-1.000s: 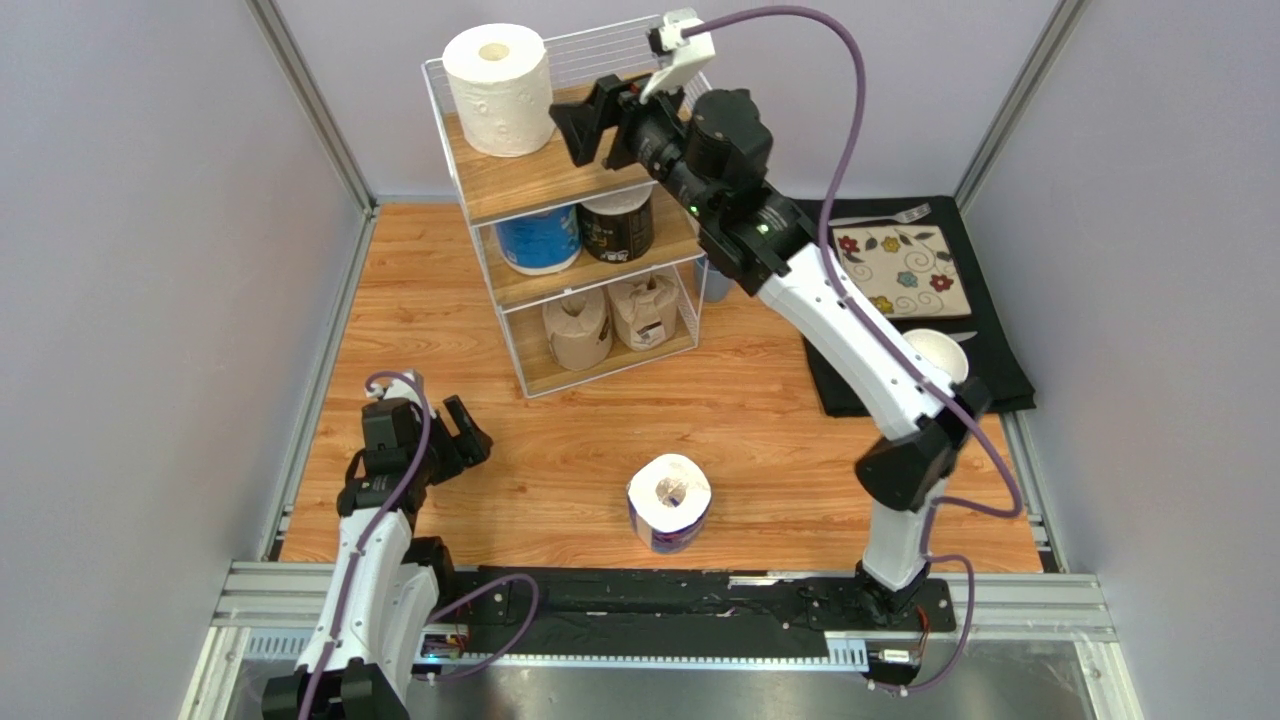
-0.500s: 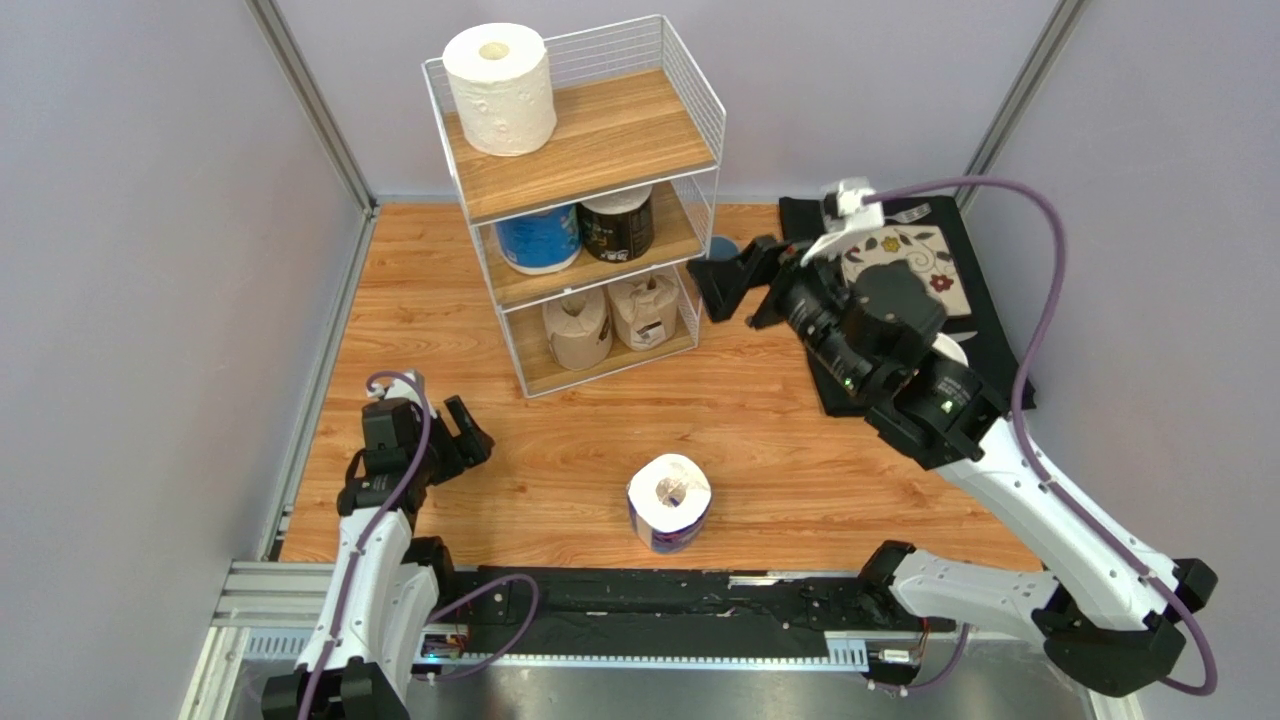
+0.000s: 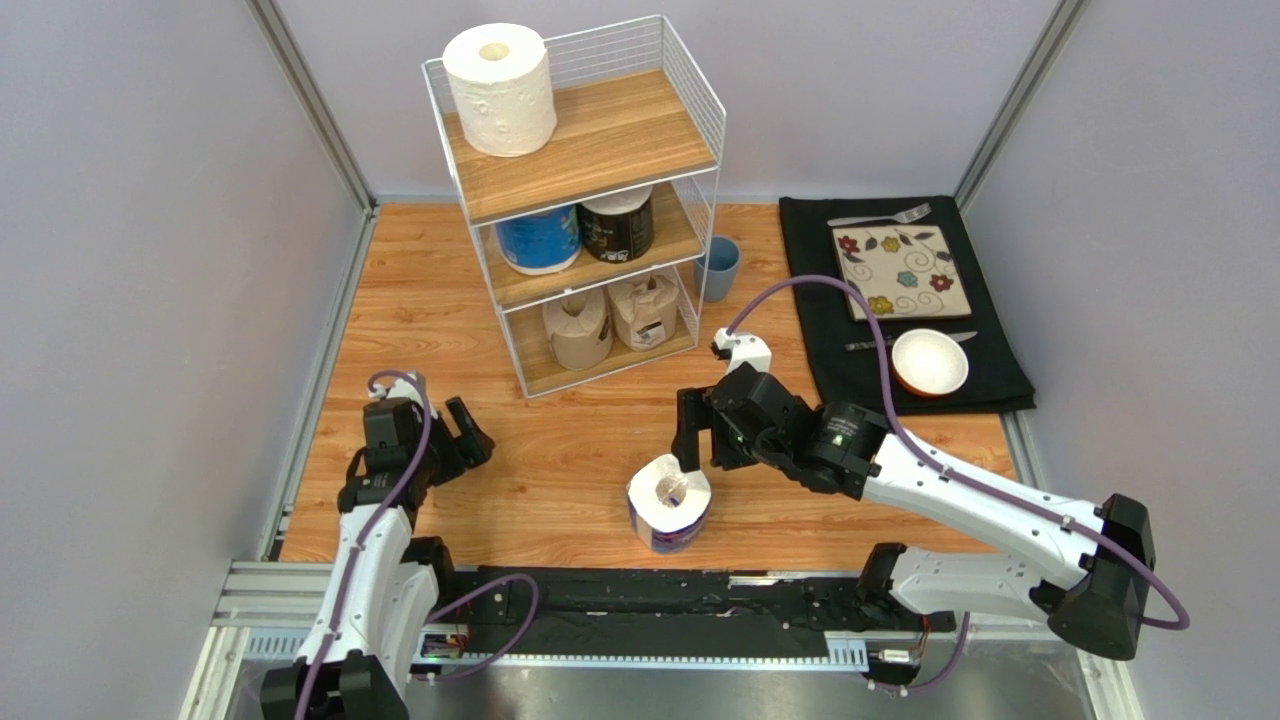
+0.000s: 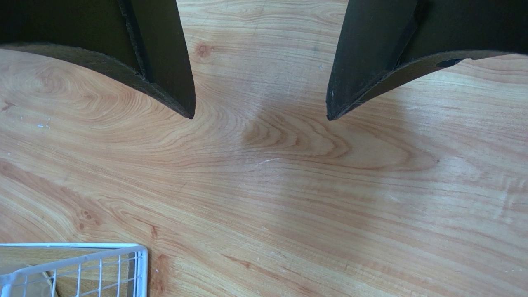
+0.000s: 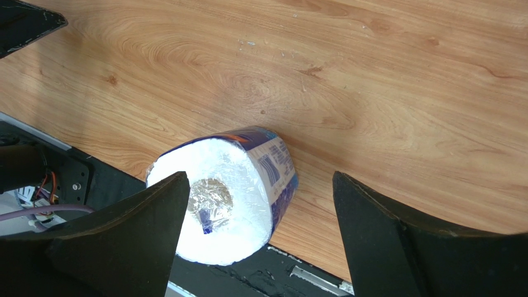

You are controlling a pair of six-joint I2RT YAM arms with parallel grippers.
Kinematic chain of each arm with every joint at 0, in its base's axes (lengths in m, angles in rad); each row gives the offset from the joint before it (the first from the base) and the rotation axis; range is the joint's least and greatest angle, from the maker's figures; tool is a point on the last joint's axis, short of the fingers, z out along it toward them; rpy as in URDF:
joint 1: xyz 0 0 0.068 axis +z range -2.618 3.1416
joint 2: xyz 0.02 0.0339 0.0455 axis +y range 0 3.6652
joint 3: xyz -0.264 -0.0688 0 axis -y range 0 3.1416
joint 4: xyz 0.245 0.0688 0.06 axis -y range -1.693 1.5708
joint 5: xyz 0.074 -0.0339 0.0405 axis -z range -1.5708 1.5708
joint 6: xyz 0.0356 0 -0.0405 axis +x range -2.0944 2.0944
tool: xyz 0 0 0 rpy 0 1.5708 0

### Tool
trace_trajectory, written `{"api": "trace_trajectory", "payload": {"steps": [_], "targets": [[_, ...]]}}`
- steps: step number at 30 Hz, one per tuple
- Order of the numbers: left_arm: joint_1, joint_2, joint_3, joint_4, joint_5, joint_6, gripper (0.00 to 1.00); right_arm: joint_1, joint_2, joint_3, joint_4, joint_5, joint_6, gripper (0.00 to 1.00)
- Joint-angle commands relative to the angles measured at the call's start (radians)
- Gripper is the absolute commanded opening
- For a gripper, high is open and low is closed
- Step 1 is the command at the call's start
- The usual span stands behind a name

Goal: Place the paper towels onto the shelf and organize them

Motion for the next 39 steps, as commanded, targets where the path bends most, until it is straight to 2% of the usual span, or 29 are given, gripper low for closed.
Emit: {"api": "trace_trajectory", "payload": {"steps": [1,13,21,32,39], "targets": [[0.006,0.008,-0.006,0.023,0.010,-0.004,0.86,0.013,-0.005,-0.021,0.026,0.016,0.068,0.86],[0.006,0.008,-0.006,0.023,0.009,-0.005,0.86,0.070,-0.015,-0.072,0.052,-0.100,0.048,0.76],[0.006,0.009,-0.006,0.023,0.014,-0.005,0.86,0.081,0.044,-0.088,0.081,-0.142,0.015,0.69],[0.006,0.005,-0.006,0.021,0.009,-0.005,0.86,0.082,0.136,-0.113,0.121,-0.097,0.027,0.61],[0.006,0.005,-0.004,0.021,0.009,-0.005,0.86,0.084,0.126,-0.085,0.101,-0.077,0.002,0.38]]}}
